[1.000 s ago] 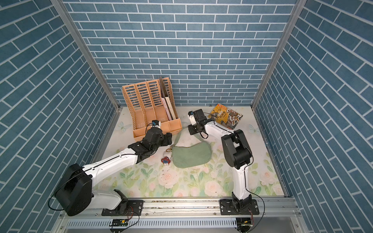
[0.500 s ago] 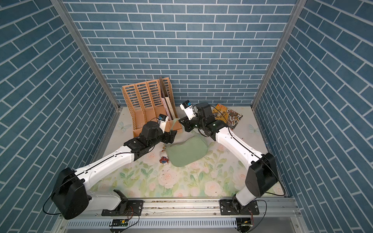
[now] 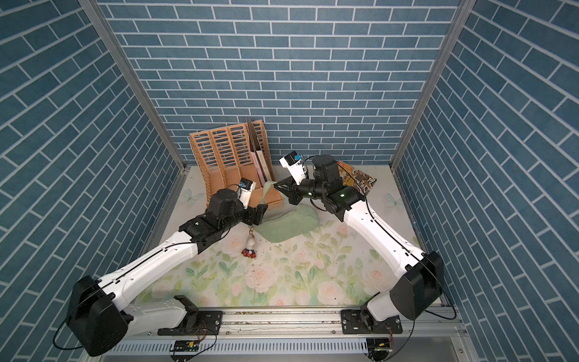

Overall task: Remove the decoration from the bag
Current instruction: Pick up the bag from the center of the board.

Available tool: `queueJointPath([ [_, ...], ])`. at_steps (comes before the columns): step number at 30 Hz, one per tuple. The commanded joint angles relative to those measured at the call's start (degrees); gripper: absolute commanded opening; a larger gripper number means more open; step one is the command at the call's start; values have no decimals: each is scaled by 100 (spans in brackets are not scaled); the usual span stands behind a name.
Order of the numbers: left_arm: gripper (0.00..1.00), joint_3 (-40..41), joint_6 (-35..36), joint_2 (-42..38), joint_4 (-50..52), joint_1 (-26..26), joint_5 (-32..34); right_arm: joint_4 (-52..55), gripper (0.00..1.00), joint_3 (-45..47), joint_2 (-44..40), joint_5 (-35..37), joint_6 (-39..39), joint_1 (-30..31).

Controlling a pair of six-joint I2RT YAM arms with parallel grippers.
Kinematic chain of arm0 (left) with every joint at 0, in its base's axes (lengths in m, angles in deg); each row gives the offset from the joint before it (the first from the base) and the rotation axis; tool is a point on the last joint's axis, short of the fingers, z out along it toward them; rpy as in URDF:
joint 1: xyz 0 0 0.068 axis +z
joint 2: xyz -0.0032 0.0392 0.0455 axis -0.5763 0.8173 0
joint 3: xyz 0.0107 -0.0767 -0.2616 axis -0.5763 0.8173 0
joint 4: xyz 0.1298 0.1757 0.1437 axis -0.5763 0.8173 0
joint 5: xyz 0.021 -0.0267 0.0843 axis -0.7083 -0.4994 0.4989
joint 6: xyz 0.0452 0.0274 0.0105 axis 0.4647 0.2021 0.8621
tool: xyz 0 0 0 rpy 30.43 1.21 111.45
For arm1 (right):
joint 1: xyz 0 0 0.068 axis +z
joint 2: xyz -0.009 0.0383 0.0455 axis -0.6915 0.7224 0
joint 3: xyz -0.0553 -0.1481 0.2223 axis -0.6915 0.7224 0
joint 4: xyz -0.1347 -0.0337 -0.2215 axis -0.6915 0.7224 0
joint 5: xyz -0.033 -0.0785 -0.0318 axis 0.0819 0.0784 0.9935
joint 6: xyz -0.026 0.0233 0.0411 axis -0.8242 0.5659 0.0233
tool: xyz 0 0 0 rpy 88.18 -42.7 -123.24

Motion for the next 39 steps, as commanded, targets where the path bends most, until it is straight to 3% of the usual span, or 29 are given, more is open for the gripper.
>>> queueJointPath([
  [1, 86, 200, -1, 161, 66, 20, -56, -64, 0, -294, -175, -375, -37, 25],
  [7, 72, 102, 33, 216, 92, 83, 84, -131, 0, -374, -152, -491, -28, 19],
  [12, 66, 251, 35, 150, 202, 84, -146, -355, 0, -430, -205, -644, 121, 16],
  [14, 55, 264, 35, 110, 208, 89, -167, -407, 0, -482, -189, -688, 152, 16],
  [18, 24, 1, 15, 26, 344, 106, -529, -400, 0, -557, -82, -595, 232, -24],
  [20, 13, -84, -56, -79, 352, 104, -674, -470, 0, -494, -53, -442, 389, -67],
  [23, 5, -235, -253, -178, 417, 107, -689, -696, 0, -328, -51, -262, 734, -146],
  [24, 2, -333, -351, -169, 482, 103, -662, -784, 4, -267, -58, -236, 846, -163],
  [27, 0, -812, -819, 74, 824, 111, -584, -1031, 32, -109, -140, -248, 1224, -271],
  [28, 0, -1006, -972, 182, 957, 112, -589, -1218, 44, 2, -200, -377, 1401, -360],
  [30, 0, -1320, -1256, 362, 1161, 110, -647, -1827, 56, 328, -384, -771, 1941, -652],
  [34, 0, -1855, -1850, 631, 1400, 170, -907, -3483, 64, 1046, -712, -1478, 3432, -1392],
  [39, 0, -2063, -2576, 775, 1186, 313, -1656, -4925, 71, 1276, -713, -1953, 4464, -1588],
])
